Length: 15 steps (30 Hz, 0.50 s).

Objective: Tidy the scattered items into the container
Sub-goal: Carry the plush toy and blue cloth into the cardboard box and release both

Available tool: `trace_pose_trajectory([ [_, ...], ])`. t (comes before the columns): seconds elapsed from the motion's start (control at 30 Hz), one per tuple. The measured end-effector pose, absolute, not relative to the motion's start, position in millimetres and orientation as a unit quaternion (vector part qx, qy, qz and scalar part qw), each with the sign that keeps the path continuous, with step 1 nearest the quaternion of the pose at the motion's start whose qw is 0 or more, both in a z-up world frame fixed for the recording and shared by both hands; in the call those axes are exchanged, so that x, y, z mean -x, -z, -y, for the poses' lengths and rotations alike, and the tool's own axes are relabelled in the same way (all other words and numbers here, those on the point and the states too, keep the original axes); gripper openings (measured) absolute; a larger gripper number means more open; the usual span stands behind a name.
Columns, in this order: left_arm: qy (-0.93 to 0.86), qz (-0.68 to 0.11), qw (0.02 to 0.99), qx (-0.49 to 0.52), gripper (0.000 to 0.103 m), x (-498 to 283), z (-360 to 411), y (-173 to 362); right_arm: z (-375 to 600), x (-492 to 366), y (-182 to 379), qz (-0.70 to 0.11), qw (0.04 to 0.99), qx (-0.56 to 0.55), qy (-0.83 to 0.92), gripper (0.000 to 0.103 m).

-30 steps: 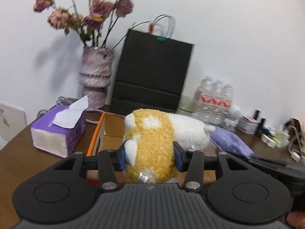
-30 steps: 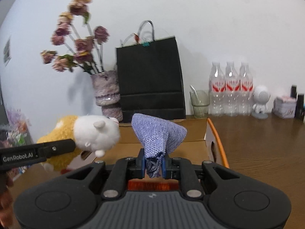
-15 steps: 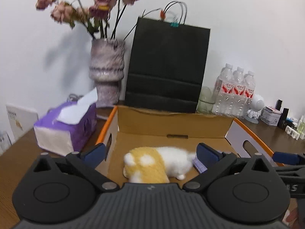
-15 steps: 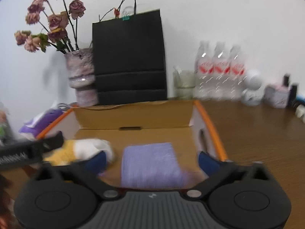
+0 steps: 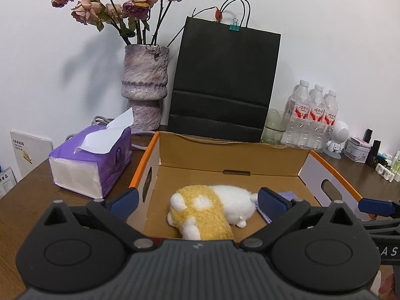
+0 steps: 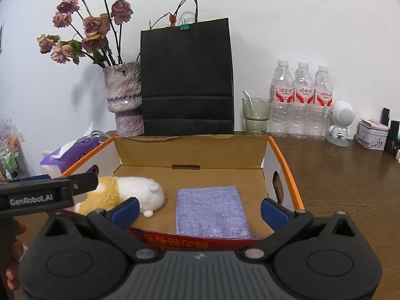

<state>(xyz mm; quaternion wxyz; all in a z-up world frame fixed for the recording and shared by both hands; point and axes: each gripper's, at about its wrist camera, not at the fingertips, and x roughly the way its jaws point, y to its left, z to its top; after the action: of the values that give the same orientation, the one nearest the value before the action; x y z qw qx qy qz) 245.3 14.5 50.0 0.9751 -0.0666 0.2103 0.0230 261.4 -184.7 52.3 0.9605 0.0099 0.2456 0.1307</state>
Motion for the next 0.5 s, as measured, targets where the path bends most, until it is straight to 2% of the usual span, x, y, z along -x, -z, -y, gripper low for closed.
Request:
trace_pose_trajectory([
  [0.27,-0.023,-0.206,0.975,0.074,0.103,-242.8,-16.2,-55.5,184.5,-262.8,-51.5,-0.249,0.96,-0.012,-0.127,0.103],
  [0.5,-0.017,-0.176,0.98,0.086,0.103,-209.9,-34.2,-77.0,199.8,-236.4,-65.0,-0.224,0.965,-0.024,-0.131,0.103],
])
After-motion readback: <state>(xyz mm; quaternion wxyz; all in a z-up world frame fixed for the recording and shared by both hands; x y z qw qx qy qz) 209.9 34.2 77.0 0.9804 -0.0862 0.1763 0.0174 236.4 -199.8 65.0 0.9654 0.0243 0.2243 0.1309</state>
